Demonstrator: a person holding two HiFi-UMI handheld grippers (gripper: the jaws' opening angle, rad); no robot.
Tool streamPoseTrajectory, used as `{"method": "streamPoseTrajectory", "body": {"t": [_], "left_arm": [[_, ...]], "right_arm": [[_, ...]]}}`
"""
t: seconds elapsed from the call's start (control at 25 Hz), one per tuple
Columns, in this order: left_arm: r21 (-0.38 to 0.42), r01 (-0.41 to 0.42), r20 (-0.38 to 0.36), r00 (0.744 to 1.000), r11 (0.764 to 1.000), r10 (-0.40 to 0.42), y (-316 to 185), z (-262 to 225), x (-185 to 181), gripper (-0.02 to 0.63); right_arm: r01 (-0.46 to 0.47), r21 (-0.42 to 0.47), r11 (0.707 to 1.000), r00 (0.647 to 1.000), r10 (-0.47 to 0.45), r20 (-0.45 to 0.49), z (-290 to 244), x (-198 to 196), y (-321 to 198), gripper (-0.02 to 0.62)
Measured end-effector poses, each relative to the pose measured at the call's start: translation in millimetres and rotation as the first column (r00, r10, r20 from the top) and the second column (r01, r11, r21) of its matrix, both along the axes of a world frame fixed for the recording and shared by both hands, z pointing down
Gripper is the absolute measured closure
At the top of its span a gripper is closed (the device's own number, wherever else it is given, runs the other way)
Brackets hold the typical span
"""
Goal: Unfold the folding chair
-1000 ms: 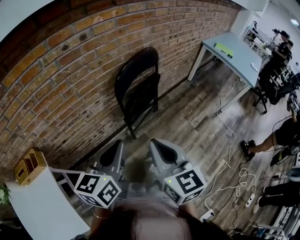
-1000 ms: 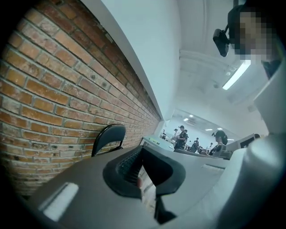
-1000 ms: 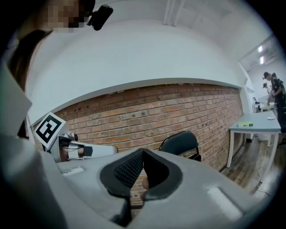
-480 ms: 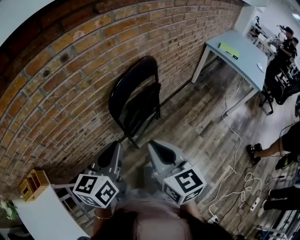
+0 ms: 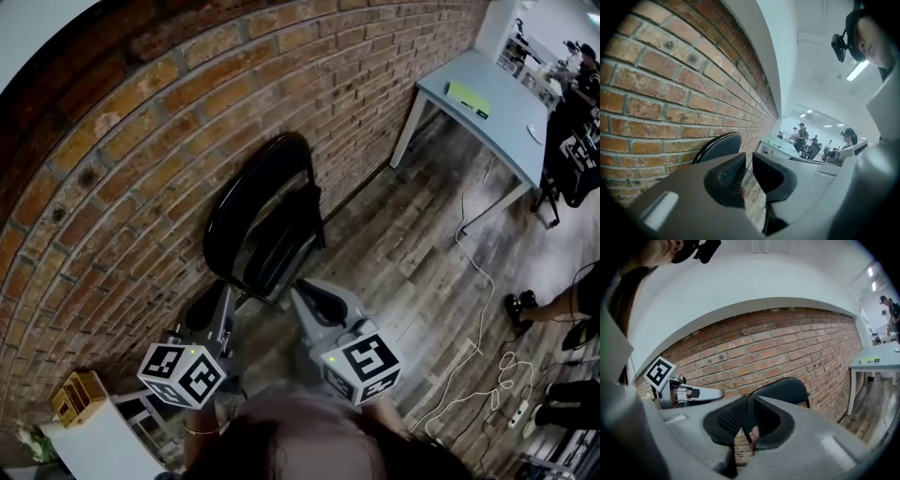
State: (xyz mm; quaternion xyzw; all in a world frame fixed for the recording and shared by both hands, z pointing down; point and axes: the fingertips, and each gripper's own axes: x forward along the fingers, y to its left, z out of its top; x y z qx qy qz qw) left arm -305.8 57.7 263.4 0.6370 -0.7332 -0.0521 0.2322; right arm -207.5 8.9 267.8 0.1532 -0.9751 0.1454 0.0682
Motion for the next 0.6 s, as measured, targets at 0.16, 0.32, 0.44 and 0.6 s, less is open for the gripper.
{"method": "streamPoseTrajectory", "body": {"t": [0.16,0.32,0.44,0.6], "left_arm": [[-0.033,0.019,0.025,1.000,0.999,-0.018,-21,7,-20,0.547],[-0.067,0.046,0.056,0.998,0.997,-0.042,-34,10,-37,0.538],[-0.068,0.060,0.067,0.996,0.996,-0.055,-41,7,-46,0.534],[-0.091,0.041,0.089,0.995,0.995,-0.033,-53,9,-57,0.529]], "right_arm": [[0.020,-0.045,0.999,1.000,-0.019,0.005,9,-7,-29,0.554],[0.021,-0.075,0.997,1.000,-0.021,-0.009,25,-12,-51,0.552],[0.023,-0.104,0.994,0.999,-0.026,-0.030,38,-15,-62,0.551],[0.009,-0.123,0.992,0.998,-0.016,-0.054,52,-23,-75,0.541]]}}
